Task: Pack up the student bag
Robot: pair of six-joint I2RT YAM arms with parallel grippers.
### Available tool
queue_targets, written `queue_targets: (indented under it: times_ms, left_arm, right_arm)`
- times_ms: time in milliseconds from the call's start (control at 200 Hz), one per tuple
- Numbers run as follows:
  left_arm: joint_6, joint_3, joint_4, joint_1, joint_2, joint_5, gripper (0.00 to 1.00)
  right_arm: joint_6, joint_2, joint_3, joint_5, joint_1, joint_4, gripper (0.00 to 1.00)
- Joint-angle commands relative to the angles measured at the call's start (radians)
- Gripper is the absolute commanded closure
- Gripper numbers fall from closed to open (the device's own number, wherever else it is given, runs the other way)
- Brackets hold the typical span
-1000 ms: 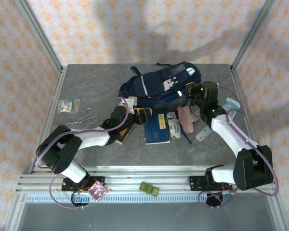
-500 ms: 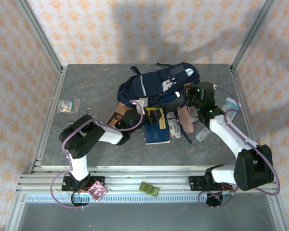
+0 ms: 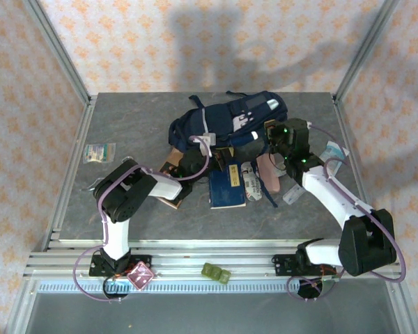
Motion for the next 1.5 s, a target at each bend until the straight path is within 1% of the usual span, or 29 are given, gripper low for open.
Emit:
queue_targets:
  times_ms: [0, 35, 170, 320, 390, 415, 536, 716, 931, 1041, 1116, 1161, 1256, 1316, 1351, 1427, 1497]
  left_arm:
    - [0.006, -0.013, -0.014, 0.023, -0.009, 0.010, 1.00]
    - [0.006, -0.030, -0.017, 0.028, -0.043, 0.009, 1.00]
    - [0.015, -0.106, -0.030, 0.041, -0.089, -0.006, 1.00]
    - [0.038, -0.177, -0.080, 0.052, -0.143, -0.036, 1.00]
    - [0.041, -0.198, -0.140, 0.058, -0.176, -0.069, 1.00]
    - [0.070, -0.205, -0.164, 0.062, -0.188, -0.083, 1.00]
    - [0.098, -0.238, -0.292, 0.082, -0.260, -0.157, 1.00]
    - [0.178, -0.239, -0.533, 0.091, -0.371, -0.259, 1.00]
    - [0.260, -0.195, -0.769, 0.091, -0.452, -0.287, 1.00]
    - [0.288, -0.187, -0.809, 0.089, -0.483, -0.286, 1.00]
    - [0.297, -0.182, -0.807, 0.082, -0.493, -0.273, 1.00]
    - [0.303, -0.175, -0.806, 0.077, -0.492, -0.263, 1.00]
    - [0.297, -0.172, -0.785, 0.072, -0.487, -0.231, 1.00]
    - [0.289, -0.169, -0.781, 0.072, -0.477, -0.208, 1.00]
    - [0.283, -0.167, -0.781, 0.072, -0.468, -0.195, 0.91]
    - [0.263, -0.160, -0.776, 0.072, -0.446, -0.181, 0.78]
    - [0.246, -0.163, -0.752, 0.072, -0.430, -0.173, 0.68]
  right_arm:
    - [-0.001, -0.013, 0.054, -0.009, 0.014, 0.045, 1.00]
    - [-0.001, -0.010, 0.054, -0.005, 0.014, 0.044, 1.00]
    - [-0.014, -0.002, 0.061, 0.015, 0.014, 0.039, 1.00]
    - [-0.028, 0.012, 0.068, 0.038, 0.009, 0.037, 1.00]
    - [-0.034, 0.023, 0.067, 0.042, 0.000, 0.037, 1.00]
    - [-0.035, 0.028, 0.065, 0.042, -0.004, 0.037, 1.00]
    - [-0.041, 0.049, 0.048, 0.022, -0.037, 0.044, 1.00]
    - [-0.074, 0.079, 0.016, 0.003, -0.101, 0.066, 1.00]
    - [-0.141, 0.220, 0.038, -0.065, -0.178, 0.074, 1.00]
    - [-0.175, 0.305, 0.064, -0.077, -0.198, 0.093, 1.00]
    - [-0.204, 0.377, 0.114, -0.126, -0.211, 0.075, 1.00]
    - [-0.216, 0.408, 0.144, -0.151, -0.213, 0.055, 0.94]
    - [-0.232, 0.435, 0.174, -0.192, -0.212, 0.027, 0.75]
    - [-0.247, 0.425, 0.173, -0.201, -0.212, 0.008, 0.66]
    - [-0.261, 0.416, 0.173, -0.207, -0.212, -0.008, 0.63]
    - [-0.304, 0.387, 0.179, -0.221, -0.210, -0.071, 0.59]
    - [-0.337, 0.348, 0.173, -0.226, -0.206, -0.135, 0.57]
